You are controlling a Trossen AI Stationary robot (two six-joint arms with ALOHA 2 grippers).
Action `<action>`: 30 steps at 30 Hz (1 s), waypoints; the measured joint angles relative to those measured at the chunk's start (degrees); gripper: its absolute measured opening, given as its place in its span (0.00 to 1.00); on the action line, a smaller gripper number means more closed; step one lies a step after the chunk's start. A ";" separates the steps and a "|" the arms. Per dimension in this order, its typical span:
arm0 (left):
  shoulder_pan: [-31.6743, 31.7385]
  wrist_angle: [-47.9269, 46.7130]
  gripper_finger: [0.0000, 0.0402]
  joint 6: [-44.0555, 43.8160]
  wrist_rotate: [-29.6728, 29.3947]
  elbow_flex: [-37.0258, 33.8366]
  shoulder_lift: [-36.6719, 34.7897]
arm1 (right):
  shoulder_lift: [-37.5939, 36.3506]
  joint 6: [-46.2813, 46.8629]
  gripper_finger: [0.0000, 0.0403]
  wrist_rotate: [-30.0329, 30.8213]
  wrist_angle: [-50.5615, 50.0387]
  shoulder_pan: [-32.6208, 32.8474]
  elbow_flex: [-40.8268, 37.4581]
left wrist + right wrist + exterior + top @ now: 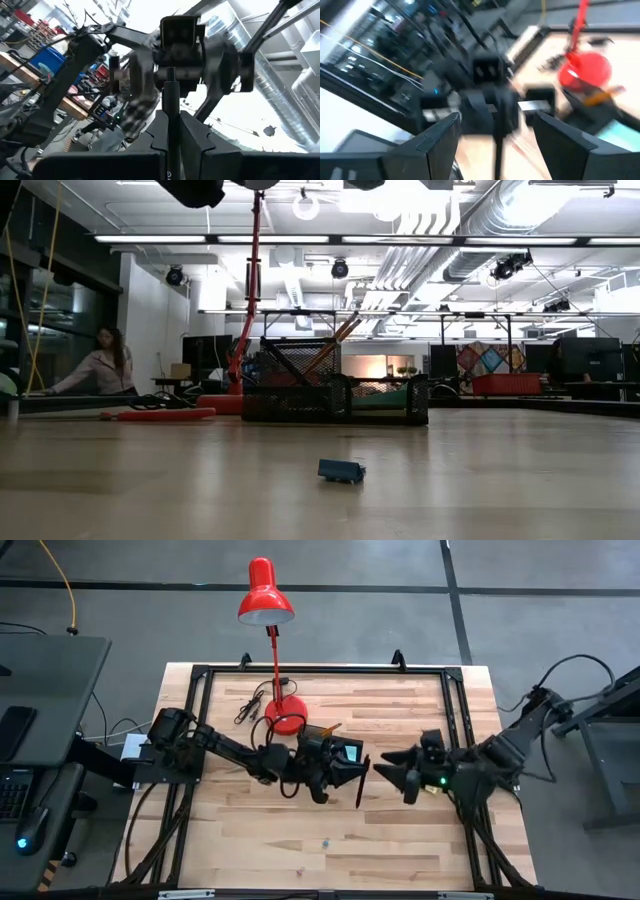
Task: Pick and place office supplies into organizer
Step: Put the black pen into the black desk organizer
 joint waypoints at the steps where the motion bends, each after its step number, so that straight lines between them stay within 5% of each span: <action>1: -0.05 0.13 0.02 -0.02 0.12 0.00 0.01 | -0.10 -2.04 0.60 0.05 1.99 -0.74 0.04; 30: -0.07 3.44 0.00 0.86 -0.15 0.00 0.04 | 4.52 -4.73 0.60 -12.54 1.65 -8.19 0.02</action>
